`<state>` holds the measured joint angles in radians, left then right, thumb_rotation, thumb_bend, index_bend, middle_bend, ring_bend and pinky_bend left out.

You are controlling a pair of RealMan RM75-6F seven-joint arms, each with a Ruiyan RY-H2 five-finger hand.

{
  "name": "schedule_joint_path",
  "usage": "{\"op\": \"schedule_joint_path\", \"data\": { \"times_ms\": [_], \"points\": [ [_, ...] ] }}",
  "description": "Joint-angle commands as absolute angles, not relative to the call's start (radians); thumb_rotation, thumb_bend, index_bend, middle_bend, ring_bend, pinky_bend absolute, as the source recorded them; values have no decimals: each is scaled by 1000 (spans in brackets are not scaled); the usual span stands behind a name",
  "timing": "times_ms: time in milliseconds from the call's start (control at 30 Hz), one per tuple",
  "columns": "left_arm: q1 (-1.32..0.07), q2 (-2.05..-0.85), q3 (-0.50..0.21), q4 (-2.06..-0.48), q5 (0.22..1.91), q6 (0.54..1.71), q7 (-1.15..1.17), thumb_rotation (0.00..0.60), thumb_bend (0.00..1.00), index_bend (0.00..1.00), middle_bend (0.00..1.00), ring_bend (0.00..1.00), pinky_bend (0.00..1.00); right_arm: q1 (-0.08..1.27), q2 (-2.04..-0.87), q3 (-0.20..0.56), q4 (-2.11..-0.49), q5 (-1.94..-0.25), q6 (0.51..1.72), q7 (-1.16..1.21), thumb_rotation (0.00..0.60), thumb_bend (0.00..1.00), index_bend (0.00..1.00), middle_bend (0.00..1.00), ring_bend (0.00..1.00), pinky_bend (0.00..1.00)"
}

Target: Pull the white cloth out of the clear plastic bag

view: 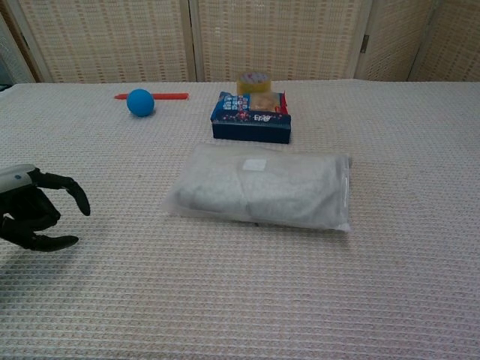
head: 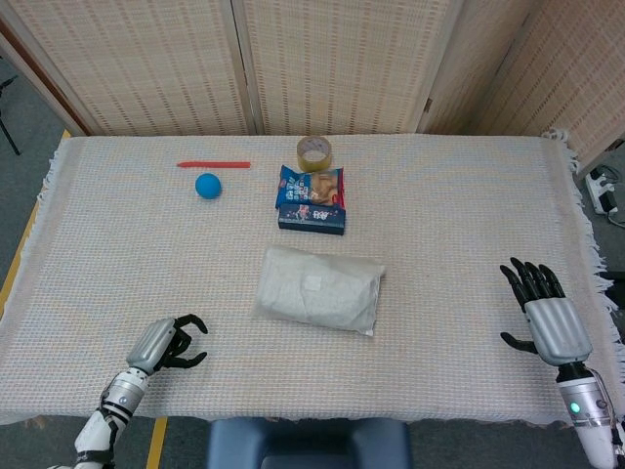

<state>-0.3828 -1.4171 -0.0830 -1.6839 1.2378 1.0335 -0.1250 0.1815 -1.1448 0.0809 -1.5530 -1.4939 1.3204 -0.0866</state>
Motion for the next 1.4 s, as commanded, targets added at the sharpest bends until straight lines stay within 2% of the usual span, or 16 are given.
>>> {"op": "schedule_joint_path", "data": {
  "times_ms": [33, 200, 367, 633, 833, 1133, 1400],
  "points": [
    [-417, -1474, -126, -1660, 1164, 1020, -58, 600, 268, 438, 1000, 1000, 1000, 206, -1151, 94, -1530, -1467, 1284, -62, 600, 63, 0, 0, 0, 0],
    [-453, -1525, -168, -1623, 1056, 997, 0, 600, 244, 440, 1000, 1000, 1000, 225, -1167, 101, -1497, -1440, 1252, -38, 600, 65, 0, 0, 0, 0],
    [-494, -1576, -206, -1585, 957, 969, 43, 600, 371, 459, 1000, 1000, 1000, 235, -1182, 101, -1469, -1430, 1240, -27, 600, 66, 0, 0, 0, 0],
    [-539, -1636, -241, -1527, 862, 950, 81, 600, 414, 489, 1000, 1000, 1000, 239, -1186, 99, -1448, -1426, 1244, -16, 600, 66, 0, 0, 0, 0],
    [-559, -1637, -249, -1551, 838, 928, 82, 600, 396, 490, 1000, 1000, 1000, 240, -1189, 97, -1434, -1415, 1241, -8, 600, 67, 0, 0, 0, 0],
    [-595, -1693, -263, -1532, 793, 970, 138, 600, 254, 497, 1000, 1000, 1000, 236, -1180, 86, -1416, -1407, 1228, 28, 600, 67, 0, 0, 0, 0],
    [-609, -1711, -288, -1506, 771, 980, 134, 600, 265, 583, 1000, 1000, 1000, 234, -1175, 81, -1404, -1404, 1227, 41, 600, 68, 0, 0, 0, 0]
  ]
}}
